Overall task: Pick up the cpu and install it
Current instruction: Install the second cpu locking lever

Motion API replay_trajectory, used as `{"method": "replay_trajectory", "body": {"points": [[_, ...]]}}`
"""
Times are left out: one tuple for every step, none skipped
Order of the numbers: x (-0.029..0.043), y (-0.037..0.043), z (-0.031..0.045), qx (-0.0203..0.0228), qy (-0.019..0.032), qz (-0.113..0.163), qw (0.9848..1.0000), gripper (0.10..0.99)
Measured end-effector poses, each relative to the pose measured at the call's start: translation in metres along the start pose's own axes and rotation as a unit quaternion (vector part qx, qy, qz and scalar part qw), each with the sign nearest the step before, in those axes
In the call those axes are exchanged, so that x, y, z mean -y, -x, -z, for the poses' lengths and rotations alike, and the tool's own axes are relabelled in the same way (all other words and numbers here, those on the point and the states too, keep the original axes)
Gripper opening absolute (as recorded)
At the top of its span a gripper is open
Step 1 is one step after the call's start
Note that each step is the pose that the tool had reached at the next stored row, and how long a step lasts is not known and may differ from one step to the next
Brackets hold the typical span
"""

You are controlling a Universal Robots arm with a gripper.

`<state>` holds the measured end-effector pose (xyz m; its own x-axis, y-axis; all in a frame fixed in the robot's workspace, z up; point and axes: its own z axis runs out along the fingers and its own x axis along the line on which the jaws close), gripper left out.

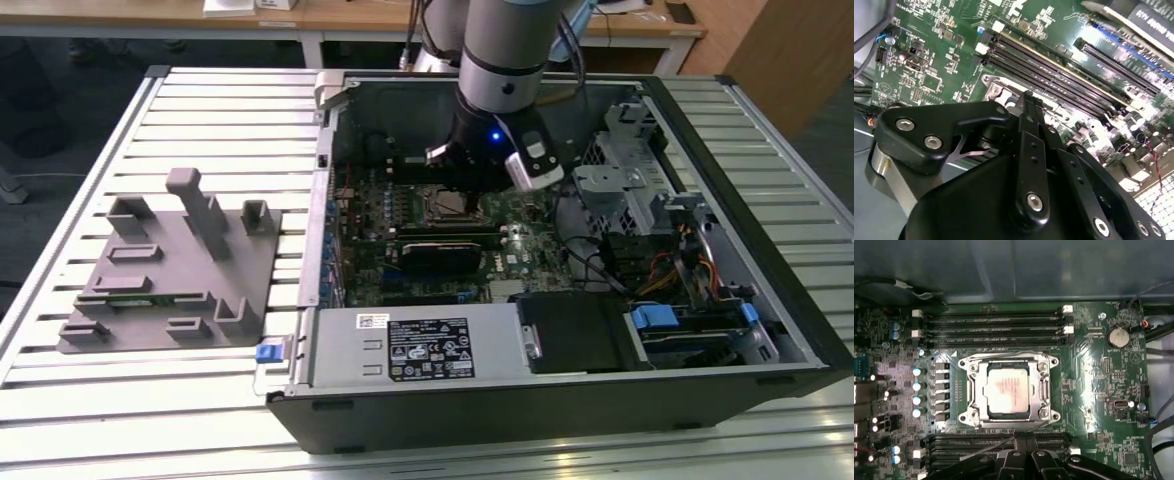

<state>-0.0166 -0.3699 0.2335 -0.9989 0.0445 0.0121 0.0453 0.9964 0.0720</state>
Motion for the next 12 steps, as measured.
{"method": "replay_trajectory", "body": {"points": [[0.0006, -0.0011, 0.0, 0.0, 0.0, 0.0, 1.0, 0.118], [0.0011, -0.0031, 0.0, 0.0, 0.0, 0.0, 1.0, 0.118], [0.0014, -0.0053, 0.0, 0.0, 0.0, 0.0, 1.0, 0.118], [0.0017, -0.0081, 0.0, 0.0, 0.0, 0.0, 1.0, 0.118], [0.002, -0.0109, 0.0, 0.0, 0.0, 0.0, 1.0, 0.118], [0.0021, -0.0136, -0.0001, 0.0, 0.0001, 0.0, 1.0, 0.118], [0.0022, -0.0164, -0.0001, 0.0, 0.0, 0.0, 1.0, 0.118], [0.0023, -0.0184, -0.0001, 0.0, 0.0, 0.0, 1.0, 0.118], [0.0024, -0.0197, -0.0002, 0.0, 0.0, 0.0, 1.0, 0.118], [0.0025, -0.0213, -0.0003, 0.0, 0.0, 0.0, 1.0, 0.118], [0.0026, -0.0228, -0.0005, 0.0, 0.0, 0.0, 1.0, 0.118], [0.0027, -0.024, -0.001, 0.0, 0.0, 0.0, 1.0, 0.118]]}}
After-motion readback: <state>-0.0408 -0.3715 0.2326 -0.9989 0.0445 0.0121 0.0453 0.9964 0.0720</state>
